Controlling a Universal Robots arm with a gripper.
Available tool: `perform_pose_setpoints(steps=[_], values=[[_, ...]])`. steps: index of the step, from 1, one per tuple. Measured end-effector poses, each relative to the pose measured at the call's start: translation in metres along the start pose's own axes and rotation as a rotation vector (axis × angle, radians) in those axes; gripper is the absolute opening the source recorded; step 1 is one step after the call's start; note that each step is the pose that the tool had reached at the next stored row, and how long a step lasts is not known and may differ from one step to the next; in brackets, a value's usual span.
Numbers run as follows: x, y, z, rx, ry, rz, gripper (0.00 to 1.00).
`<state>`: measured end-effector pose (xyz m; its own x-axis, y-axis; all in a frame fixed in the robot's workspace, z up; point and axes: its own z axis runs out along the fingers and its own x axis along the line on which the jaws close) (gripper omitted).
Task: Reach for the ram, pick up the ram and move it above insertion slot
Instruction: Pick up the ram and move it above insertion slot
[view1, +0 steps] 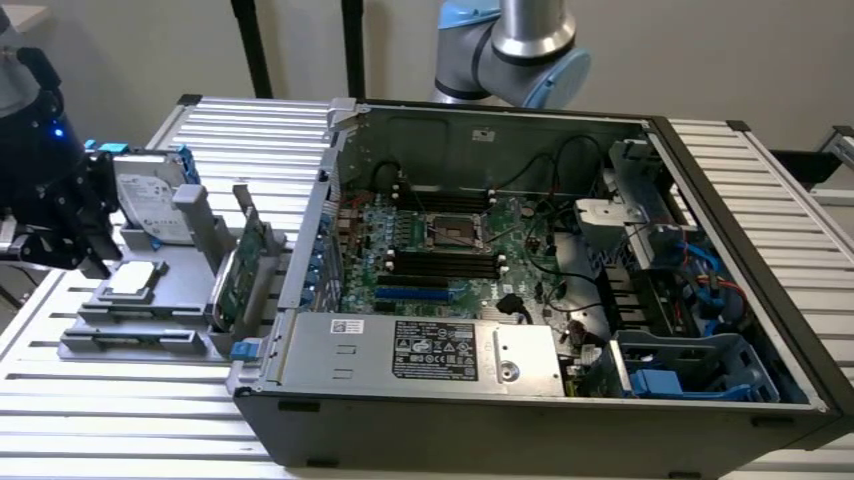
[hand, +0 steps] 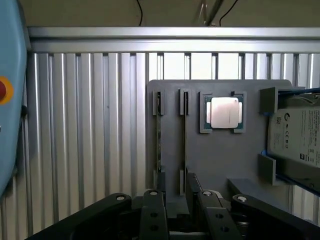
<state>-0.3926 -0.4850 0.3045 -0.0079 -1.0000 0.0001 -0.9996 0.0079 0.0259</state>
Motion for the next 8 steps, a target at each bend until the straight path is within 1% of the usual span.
perform_pose_setpoints(steps=[8], values=[[0.000,0.0035,0.0146,0.0002,-0.0001,0.001,0.31]])
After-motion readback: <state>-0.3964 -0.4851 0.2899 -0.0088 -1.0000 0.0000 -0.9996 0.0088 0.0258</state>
